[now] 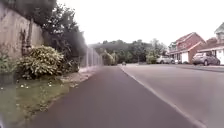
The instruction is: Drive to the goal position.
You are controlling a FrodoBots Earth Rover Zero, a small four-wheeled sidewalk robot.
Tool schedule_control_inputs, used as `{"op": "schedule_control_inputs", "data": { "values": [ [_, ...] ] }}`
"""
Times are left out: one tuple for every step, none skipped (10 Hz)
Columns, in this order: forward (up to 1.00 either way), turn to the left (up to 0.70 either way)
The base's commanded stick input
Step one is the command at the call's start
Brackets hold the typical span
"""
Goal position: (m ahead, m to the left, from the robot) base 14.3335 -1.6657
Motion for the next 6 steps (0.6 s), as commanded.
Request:
{"op": "schedule_control_inputs", "data": {
  "values": [
    [1.0,0.0],
    [1.0,0.0],
    [1.0,0.0],
    [1.0,0.0],
    [1.0,0.0],
    [1.0,0.0]
  ]
}}
